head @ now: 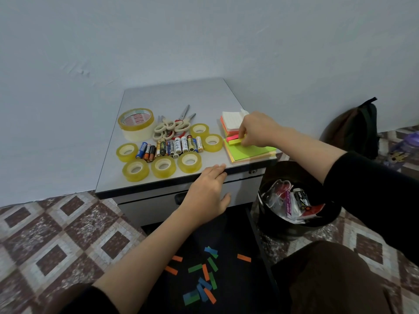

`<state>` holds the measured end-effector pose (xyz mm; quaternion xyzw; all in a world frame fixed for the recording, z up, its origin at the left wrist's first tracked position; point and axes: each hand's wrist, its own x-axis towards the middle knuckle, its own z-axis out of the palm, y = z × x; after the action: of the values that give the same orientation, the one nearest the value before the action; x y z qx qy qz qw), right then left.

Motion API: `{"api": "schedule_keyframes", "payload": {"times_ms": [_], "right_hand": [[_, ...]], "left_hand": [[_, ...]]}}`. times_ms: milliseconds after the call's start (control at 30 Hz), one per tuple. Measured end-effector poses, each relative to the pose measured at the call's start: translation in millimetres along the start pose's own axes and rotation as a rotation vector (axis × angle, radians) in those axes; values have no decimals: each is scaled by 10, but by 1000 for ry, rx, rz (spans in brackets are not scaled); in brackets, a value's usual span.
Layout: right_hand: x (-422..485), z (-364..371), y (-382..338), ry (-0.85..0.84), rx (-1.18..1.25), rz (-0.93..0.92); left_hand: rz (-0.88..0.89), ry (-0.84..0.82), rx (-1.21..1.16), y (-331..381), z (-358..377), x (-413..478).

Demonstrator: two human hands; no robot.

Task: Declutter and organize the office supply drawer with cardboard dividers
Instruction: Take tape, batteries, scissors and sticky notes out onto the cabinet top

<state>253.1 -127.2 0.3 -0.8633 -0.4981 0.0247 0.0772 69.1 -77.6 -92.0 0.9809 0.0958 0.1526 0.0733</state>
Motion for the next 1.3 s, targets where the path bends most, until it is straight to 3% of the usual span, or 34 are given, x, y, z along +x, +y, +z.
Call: {"api": "schedule_keyframes", "payload": {"times_ms": [433,667,800,1067,1300], "right_hand": [[-89,13,81,70,39,20],[-523,106,82,176,176,31],[-938,455,-108,75,282,-15],[-1263,1443,-290,-195,339,18],[-1409,2075,-254,-382,178,120]], "left_hand": [[-1,12,8,-17,4,-8],[-56,114,-173,9,37,-133],[-95,82,-247,47,129,-461],[-349,-202,-261,-161,520,-1198],[-538,-361,-273,-442,747,-1583]]}}
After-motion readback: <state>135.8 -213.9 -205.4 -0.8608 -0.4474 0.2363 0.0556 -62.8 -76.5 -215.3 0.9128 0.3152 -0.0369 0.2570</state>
